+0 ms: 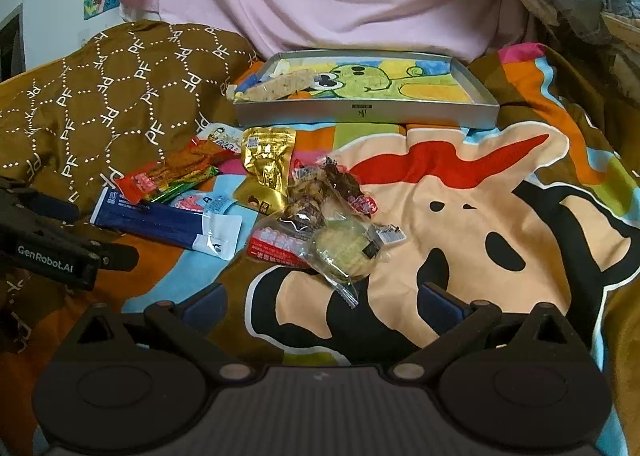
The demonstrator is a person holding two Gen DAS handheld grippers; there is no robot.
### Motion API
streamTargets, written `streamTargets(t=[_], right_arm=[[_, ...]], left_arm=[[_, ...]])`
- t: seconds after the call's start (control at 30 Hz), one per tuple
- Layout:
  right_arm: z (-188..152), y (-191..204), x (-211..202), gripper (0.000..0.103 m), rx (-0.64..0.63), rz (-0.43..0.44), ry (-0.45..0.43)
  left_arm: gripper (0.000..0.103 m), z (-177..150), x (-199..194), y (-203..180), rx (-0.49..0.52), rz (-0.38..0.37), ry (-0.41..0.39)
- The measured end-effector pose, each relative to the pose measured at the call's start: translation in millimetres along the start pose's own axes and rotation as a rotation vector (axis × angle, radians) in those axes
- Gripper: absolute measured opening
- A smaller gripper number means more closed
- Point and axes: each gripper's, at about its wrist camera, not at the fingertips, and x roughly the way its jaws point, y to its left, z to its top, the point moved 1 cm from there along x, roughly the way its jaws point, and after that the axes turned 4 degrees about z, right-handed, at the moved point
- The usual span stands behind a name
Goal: Organize snacks
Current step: 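Grasp the round cookie in clear wrap with the right gripper while the left tool approaches the blue tube packet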
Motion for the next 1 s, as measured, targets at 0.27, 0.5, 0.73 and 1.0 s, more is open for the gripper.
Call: streamTargets(t=[0.27,0.5,0.73,1.0], right_arm=[[2,2,13,0.103,0.005,-0.010,0.026],[6,-1,26,0.103,0.023,-0.021,0.051],[17,-12,48,0.103,0.094,0.003,0.084],[29,-23,78,0.103,0.191,-0.015,0.097]], left_arm=[[0.102,7,15,28,-0.044,0.017,0.012],[0.102,19,27,52,-0.117,0.018,0.005],[0.102,28,44,65,-0.092,-0.041,-0.023],[0.102,31,50,61,-0.003,-0.082,-0.061]])
